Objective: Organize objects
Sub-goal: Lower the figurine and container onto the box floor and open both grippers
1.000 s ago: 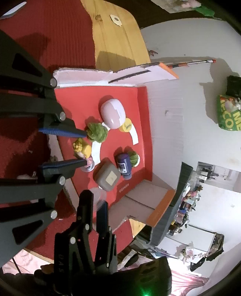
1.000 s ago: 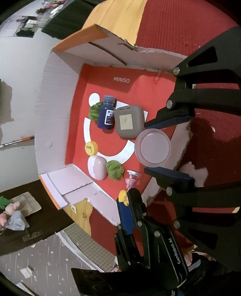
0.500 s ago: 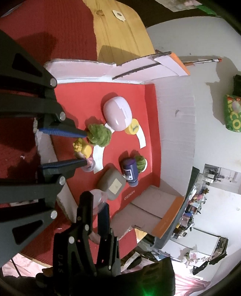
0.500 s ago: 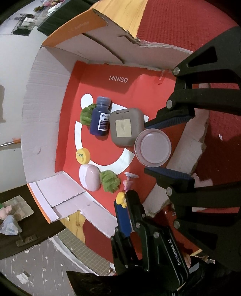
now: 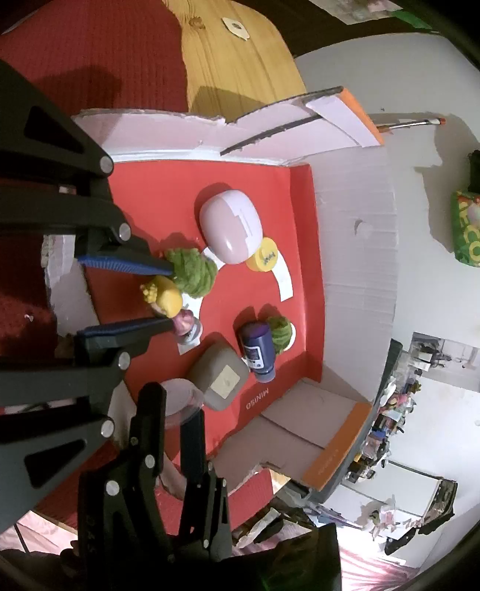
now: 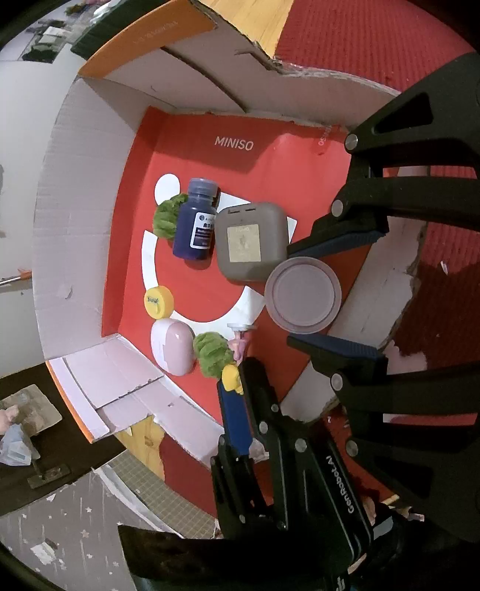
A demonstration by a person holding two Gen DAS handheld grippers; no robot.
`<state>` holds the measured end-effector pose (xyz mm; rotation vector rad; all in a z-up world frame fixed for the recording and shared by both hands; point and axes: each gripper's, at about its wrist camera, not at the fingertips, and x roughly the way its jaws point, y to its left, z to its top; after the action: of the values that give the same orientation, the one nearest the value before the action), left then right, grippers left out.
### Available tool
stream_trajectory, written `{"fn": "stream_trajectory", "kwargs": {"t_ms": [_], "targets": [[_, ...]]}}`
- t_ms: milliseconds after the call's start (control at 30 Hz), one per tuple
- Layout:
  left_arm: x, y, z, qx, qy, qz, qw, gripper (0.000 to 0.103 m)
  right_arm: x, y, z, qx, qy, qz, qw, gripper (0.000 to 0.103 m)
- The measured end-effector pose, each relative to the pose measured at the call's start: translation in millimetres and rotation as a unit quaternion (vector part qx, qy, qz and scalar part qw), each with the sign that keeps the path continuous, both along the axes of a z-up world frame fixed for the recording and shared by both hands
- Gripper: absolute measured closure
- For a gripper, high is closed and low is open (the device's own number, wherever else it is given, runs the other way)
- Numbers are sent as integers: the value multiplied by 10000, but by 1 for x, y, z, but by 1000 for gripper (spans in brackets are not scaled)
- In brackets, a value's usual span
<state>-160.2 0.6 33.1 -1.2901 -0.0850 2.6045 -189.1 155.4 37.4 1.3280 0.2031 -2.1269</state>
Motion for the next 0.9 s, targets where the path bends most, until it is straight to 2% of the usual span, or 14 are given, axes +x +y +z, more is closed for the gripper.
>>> {"fn": "stream_trajectory", "kwargs": {"t_ms": [500, 600, 900], "targets": [[1, 1, -4, -55, -69, 33, 10000, 79, -17, 6, -7, 44, 138, -313, 9994, 64], [-2, 1, -5, -79, -82, 56, 9999, 79, -18, 7, -6, 124, 275, -384, 9988, 64], [-15, -2, -9, -148, -84, 227, 9996, 79, -23, 10, -7, 13, 314, -506, 9982, 64]]}}
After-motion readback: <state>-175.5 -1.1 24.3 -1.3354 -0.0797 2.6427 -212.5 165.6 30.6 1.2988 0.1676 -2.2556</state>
